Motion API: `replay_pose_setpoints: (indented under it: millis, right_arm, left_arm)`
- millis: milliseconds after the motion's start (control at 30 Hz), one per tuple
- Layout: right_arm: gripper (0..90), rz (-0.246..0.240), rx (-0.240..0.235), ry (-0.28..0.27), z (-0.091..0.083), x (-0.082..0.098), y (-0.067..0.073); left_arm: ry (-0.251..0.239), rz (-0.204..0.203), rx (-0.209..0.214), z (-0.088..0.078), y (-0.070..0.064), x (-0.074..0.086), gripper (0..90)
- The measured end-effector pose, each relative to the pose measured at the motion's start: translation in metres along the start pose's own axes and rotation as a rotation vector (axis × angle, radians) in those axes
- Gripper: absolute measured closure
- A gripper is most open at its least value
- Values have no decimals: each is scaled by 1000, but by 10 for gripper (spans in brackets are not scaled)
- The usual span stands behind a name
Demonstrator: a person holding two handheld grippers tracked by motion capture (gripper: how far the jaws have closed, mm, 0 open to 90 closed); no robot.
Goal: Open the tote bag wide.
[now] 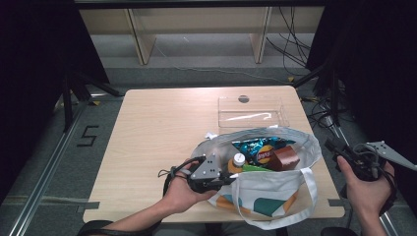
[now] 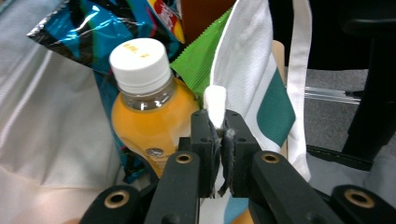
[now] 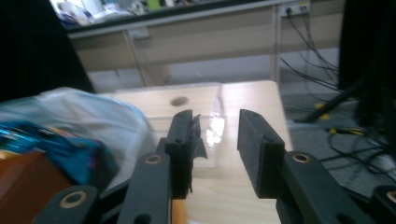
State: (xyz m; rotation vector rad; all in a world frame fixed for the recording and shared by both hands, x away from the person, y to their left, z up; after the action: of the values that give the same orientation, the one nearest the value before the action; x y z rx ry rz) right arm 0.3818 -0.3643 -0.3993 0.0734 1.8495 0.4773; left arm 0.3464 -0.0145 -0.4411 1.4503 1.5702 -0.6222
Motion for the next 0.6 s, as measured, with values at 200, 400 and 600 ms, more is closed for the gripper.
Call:
replay_pose_setpoints:
  millis: [200, 400, 600]
  right_arm:
    - [622, -12, -87, 17, -8, -5, 25]
    - [569, -2, -73, 106, -10, 5, 33]
    - [546, 34, -10, 245, -13, 25, 34]
  left_arm:
    - [6, 26, 1, -1, -5, -1, 840]
    - [7, 46, 9, -1, -6, -2, 840]
    - [10, 49, 18, 0, -8, -1, 841]
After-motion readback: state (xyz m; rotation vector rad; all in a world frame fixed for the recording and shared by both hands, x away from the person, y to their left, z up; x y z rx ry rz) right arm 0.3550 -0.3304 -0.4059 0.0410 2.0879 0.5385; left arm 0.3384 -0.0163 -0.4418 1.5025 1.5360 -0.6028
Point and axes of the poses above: each handheld gripper's, and its own axes: z roughly forward along the jaws, x roughly out of its underside, y roughly to its left, the point moved 6 cm from there along z, roughly forward along the jaws, and after that the axes turned 10 degrees about z, right-handed, at the moved point
